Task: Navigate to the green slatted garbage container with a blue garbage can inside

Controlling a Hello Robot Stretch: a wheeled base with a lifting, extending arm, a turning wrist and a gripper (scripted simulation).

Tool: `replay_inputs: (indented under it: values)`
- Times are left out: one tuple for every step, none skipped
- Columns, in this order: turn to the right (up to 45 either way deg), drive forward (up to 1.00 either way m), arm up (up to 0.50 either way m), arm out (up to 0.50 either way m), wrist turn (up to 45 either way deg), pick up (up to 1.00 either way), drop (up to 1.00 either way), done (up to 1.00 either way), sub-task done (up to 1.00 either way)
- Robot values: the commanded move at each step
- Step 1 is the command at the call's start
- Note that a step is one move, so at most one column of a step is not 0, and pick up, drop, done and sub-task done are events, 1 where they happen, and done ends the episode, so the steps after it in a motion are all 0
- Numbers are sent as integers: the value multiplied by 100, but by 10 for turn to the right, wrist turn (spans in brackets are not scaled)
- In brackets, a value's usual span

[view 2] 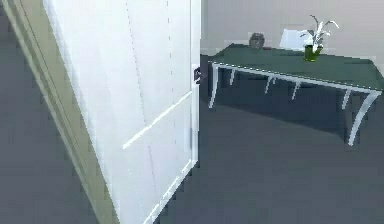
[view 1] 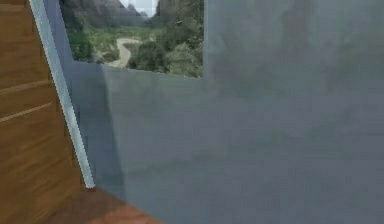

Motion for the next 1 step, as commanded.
replay_inputs:
  values:
    - [-450,0,0,0,0,0,0,0,0]
